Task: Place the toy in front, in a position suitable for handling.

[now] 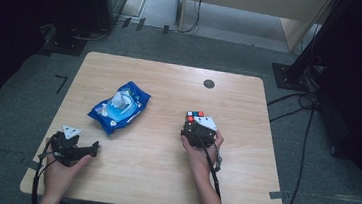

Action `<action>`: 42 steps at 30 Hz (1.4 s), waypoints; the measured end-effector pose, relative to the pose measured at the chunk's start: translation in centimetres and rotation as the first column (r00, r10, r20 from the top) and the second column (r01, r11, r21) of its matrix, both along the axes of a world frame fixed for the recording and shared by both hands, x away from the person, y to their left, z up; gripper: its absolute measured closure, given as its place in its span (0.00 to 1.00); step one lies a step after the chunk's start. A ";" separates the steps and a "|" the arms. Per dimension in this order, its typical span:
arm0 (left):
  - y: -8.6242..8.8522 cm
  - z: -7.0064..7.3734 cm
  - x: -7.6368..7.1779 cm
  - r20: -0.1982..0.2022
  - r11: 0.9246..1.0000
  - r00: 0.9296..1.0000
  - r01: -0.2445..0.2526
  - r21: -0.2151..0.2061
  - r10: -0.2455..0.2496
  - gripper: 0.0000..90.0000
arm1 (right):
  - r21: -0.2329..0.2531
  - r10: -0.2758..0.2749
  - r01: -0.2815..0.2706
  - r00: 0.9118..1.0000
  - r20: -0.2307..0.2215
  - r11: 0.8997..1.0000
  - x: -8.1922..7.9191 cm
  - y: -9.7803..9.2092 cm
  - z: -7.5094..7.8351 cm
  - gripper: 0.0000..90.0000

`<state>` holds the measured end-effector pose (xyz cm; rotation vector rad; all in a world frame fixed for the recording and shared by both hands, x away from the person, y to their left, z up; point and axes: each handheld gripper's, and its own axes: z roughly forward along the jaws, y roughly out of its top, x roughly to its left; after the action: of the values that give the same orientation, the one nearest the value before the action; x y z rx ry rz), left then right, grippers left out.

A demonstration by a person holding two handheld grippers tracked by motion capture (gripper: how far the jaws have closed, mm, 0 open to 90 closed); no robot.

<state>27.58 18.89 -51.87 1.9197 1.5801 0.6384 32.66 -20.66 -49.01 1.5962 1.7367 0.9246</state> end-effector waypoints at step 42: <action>-1.1 2.1 -0.3 0.049 0.999 0.999 0.021 -0.048 -0.019 0.02 | -0.029 -0.035 0.034 0.999 -0.029 0.999 -7.0 -9.8 -1.3 0.14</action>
<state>27.31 17.78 -49.81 1.8684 1.5308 0.6281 25.66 -30.47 -50.34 1.6241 1.7287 0.8604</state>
